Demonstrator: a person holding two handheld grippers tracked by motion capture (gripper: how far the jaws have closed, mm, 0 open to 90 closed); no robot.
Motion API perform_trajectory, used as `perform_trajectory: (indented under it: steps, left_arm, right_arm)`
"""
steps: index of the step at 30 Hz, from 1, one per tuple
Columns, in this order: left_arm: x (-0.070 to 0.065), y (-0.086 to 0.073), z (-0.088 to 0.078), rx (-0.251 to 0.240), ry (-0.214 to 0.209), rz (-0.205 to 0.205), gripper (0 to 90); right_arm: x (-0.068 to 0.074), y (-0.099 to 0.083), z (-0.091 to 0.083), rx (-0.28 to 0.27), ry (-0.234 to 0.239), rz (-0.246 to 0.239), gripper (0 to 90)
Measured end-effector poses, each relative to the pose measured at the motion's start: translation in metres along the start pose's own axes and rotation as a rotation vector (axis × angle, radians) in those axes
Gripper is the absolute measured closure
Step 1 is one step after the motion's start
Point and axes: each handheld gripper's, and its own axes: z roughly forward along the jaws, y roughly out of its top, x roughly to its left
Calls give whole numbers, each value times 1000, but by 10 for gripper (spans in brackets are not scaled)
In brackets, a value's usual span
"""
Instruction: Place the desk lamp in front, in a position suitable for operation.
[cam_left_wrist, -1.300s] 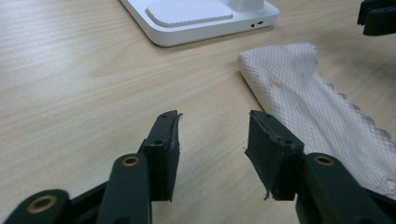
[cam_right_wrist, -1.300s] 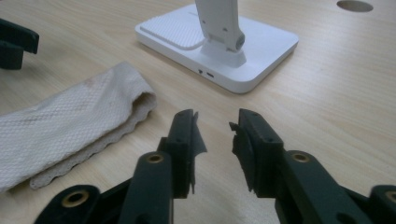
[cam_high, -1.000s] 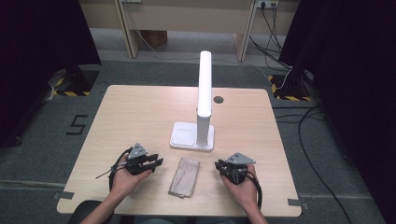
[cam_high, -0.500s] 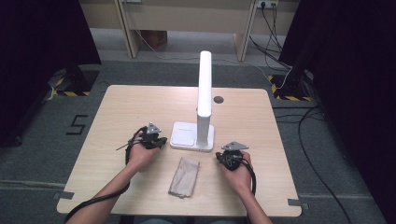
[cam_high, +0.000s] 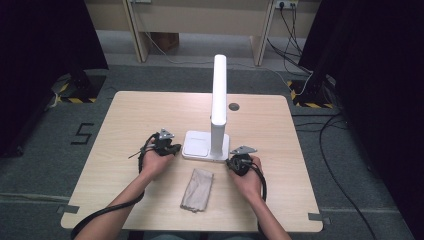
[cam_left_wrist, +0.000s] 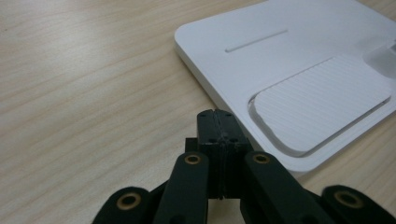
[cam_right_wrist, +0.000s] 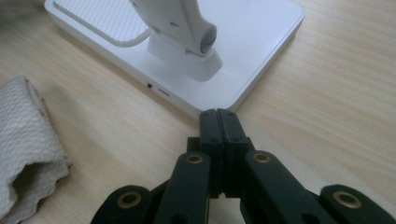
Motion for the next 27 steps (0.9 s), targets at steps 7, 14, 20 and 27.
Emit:
perform_trajectory:
  steps: [7, 14, 20, 27]
  left_arm:
    - [-4, 3, 3, 11, 8, 30, 895]
    - [-11, 0, -3, 30, 16, 72, 896]
    - [-18, -7, -18, 22, -50, 93, 896]
    - [3, 12, -12, -21, 56, 38, 776]
  right_arm:
    - [-2, 6, 2, 4, -18, -3, 900]
    - [-7, 8, 6, 4, -46, 5, 900]
    - [-15, 14, 10, -24, -97, -2, 700]
    - [-1, 21, -10, -133, -79, -27, 571]
